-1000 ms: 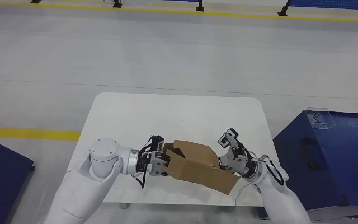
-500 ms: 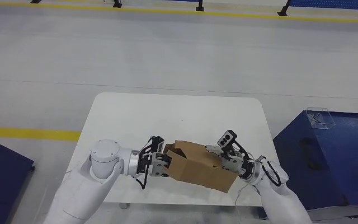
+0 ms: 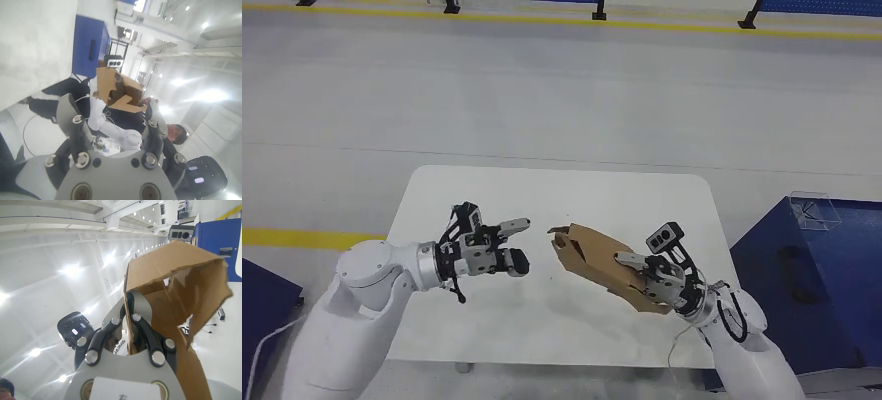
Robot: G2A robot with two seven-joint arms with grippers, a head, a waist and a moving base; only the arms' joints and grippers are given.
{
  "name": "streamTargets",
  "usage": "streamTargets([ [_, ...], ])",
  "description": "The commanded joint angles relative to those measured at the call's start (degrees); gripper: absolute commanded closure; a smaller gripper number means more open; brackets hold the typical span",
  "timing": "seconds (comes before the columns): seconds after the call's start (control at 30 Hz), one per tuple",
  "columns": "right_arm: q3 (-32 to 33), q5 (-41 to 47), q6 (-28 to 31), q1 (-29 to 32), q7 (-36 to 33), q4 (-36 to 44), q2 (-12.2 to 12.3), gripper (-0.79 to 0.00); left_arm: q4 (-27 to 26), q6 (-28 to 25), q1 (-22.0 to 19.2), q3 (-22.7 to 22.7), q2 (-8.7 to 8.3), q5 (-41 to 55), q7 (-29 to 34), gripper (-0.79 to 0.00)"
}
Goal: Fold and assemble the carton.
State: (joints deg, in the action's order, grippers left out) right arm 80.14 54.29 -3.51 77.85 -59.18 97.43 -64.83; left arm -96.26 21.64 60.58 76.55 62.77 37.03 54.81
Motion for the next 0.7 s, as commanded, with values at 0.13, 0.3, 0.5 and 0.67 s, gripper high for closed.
streamTargets([
  [0.13, 0.3, -7.6, 7.9, 0.5, 3.3, 1.3, 0.0, 0.0, -2.9, -10.5, 3.7, 6.6, 0.46, 15.4, -0.5, -0.785],
  [0.3, 0.3, -22.2, 22.3, 1.7, 6.1, 3.2, 0.1, 0.0, -12.1, -17.3, 7.4, 7.0, 0.25, 9.8, 0.9, -0.785],
  [0.5, -1.4, -23.6, 26.9, 3.6, 7.1, 4.6, -0.2, 0.0, -16.7, -17.4, 8.5, 3.7, 0.03, 1.3, 0.9, -0.785],
  [0.67, -1.5, -20.9, 25.6, 3.8, 4.4, 4.3, 0.0, 0.0, -16.1, -17.1, 7.7, 0.8, 0.15, -0.7, 0.8, -0.785],
])
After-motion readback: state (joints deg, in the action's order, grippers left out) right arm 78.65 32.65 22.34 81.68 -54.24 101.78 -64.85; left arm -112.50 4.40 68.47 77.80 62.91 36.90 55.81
